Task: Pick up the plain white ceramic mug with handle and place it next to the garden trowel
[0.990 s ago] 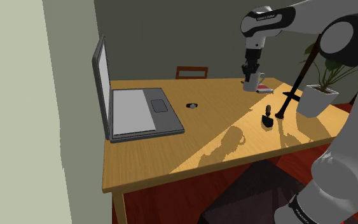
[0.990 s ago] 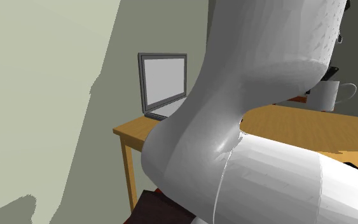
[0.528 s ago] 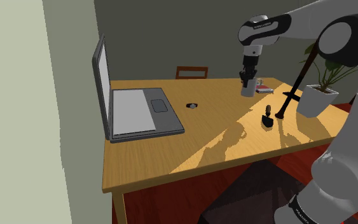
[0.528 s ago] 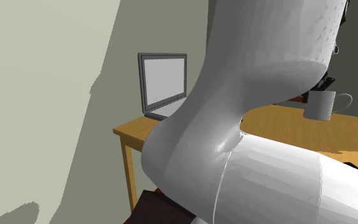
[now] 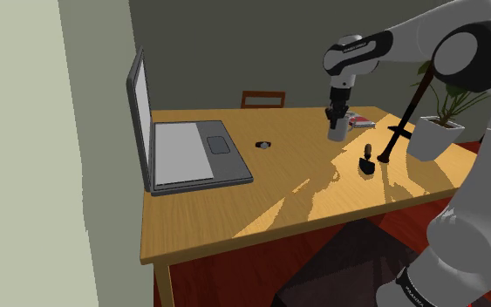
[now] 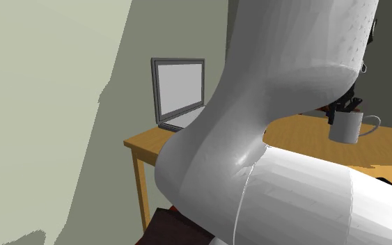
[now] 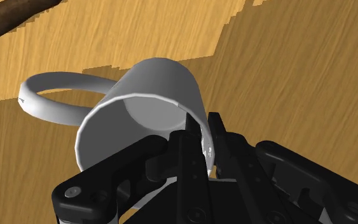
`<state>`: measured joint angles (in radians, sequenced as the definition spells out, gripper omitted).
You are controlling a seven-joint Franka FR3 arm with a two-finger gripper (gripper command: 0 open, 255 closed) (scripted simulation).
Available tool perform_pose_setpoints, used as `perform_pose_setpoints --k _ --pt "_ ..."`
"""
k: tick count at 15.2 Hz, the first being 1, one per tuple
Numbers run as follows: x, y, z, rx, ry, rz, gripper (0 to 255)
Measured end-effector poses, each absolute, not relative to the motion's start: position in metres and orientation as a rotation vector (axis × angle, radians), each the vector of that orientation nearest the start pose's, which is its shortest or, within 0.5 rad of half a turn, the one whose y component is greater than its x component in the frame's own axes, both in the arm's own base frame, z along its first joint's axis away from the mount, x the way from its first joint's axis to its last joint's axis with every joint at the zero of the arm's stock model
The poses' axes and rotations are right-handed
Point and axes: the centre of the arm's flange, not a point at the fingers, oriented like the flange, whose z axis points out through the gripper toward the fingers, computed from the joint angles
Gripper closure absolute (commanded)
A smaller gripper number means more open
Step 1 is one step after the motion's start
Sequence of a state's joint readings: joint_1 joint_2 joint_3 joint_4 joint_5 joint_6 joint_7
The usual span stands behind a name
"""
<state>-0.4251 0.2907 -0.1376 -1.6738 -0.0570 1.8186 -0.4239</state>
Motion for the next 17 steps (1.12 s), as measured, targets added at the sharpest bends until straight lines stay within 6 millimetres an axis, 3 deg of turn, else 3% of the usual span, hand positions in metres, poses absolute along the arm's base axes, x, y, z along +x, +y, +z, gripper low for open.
perform_pose_setpoints --k 11,17 --pt "0.532 -0.332 0.365 -3.139 0.185 0.269 255" --pt "0.532 -0.333 0.359 -3.140 0.185 0.269 255"
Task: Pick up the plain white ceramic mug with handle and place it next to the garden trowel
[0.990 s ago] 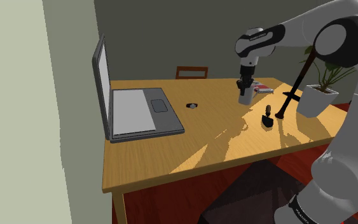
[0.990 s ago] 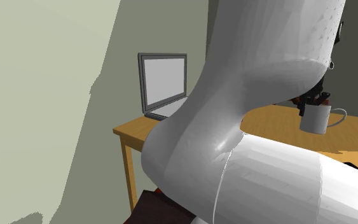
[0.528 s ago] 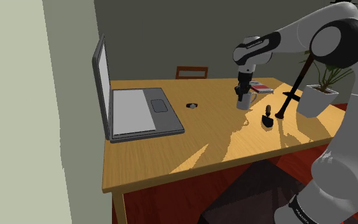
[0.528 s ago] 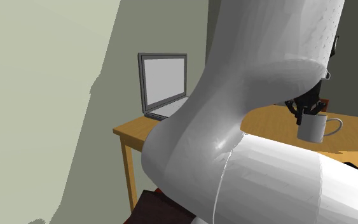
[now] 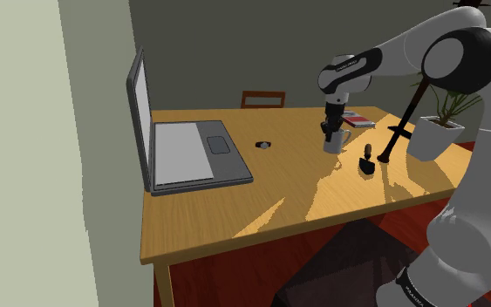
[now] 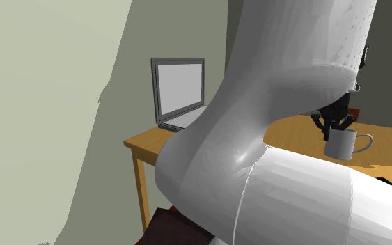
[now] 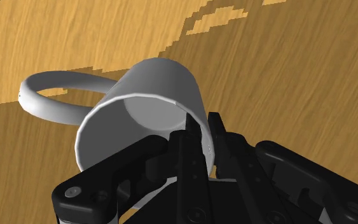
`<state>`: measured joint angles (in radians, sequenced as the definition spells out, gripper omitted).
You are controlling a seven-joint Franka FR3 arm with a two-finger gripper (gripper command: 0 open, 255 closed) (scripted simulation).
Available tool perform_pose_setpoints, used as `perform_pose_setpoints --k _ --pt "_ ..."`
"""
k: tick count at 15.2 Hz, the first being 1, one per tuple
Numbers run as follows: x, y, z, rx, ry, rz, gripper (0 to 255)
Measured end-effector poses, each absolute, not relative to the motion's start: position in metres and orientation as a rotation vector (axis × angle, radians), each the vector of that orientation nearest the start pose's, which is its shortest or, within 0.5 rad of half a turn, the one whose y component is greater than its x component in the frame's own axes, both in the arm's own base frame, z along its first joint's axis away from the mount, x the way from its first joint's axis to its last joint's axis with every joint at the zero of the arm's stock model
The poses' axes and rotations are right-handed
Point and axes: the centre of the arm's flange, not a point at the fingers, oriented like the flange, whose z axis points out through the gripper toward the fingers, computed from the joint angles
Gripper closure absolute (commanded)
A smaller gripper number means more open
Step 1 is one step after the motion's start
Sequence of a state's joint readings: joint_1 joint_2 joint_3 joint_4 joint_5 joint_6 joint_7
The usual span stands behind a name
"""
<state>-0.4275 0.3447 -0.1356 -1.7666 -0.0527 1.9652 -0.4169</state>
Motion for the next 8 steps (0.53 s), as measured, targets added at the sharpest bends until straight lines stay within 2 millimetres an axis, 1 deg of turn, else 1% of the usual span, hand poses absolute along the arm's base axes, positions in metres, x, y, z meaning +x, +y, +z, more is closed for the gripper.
perform_pose_setpoints --k 1,7,8 --pt "0.5321 -0.3327 0.3590 -3.140 0.185 0.269 0" --pt "0.5322 -0.3327 0.3591 -3.140 0.185 0.268 0" --pt "0.5333 -0.3331 0.3650 -3.140 0.185 0.268 0"
